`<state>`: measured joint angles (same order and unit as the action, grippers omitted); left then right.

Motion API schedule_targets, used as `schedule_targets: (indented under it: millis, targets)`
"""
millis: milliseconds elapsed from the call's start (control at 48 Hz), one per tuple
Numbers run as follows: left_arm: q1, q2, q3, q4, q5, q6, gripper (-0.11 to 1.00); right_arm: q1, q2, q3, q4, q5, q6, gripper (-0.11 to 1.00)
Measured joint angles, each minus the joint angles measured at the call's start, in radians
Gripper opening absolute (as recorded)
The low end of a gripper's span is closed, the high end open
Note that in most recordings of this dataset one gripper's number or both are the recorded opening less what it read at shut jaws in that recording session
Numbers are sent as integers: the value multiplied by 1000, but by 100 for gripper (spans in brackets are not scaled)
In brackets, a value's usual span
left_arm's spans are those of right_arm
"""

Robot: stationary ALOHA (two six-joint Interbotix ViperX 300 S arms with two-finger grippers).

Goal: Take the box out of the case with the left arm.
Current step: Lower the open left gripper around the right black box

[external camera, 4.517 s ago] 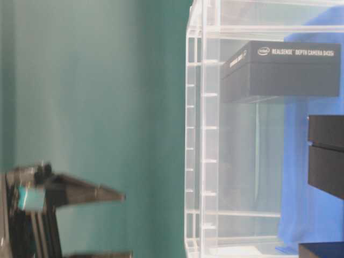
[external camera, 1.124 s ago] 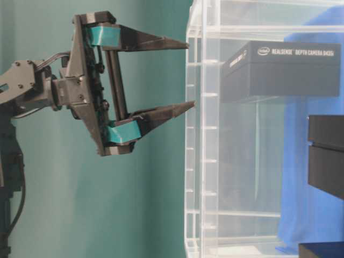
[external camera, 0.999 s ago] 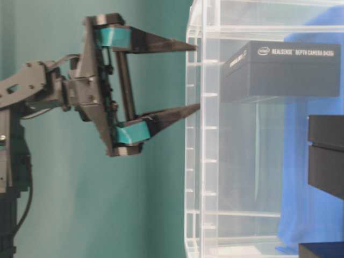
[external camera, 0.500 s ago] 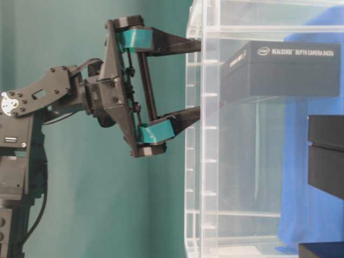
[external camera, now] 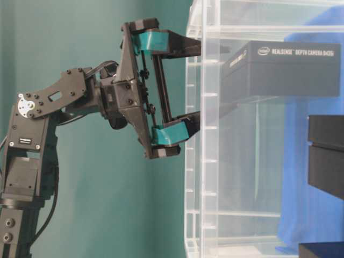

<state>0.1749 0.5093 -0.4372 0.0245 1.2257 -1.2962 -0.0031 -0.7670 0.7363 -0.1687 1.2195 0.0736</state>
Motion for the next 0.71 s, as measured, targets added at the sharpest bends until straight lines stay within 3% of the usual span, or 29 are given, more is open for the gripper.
schedule_targets:
  millis: [708]
  targets:
    - [2,0,72,0,-51,3,89,0,-2,0,0,-2,0,3]
